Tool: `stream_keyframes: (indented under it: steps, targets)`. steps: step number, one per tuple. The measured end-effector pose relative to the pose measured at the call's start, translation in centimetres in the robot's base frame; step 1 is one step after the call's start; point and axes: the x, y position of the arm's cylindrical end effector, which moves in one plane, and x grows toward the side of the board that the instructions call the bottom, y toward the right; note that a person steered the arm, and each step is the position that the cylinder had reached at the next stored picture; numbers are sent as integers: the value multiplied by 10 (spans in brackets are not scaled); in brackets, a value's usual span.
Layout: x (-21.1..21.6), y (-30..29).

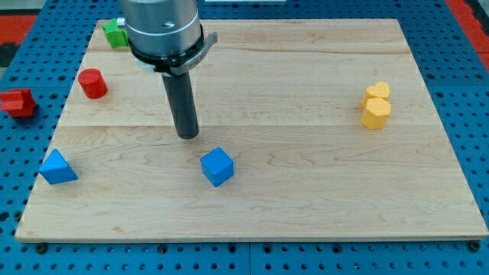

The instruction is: Move your arm closer to blue triangle

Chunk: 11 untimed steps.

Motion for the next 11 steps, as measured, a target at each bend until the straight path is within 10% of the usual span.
stream_keyframes:
  steps: [6, 9, 11]
  targets:
    - [-64, -47]
    - [0, -210]
    - [57, -192]
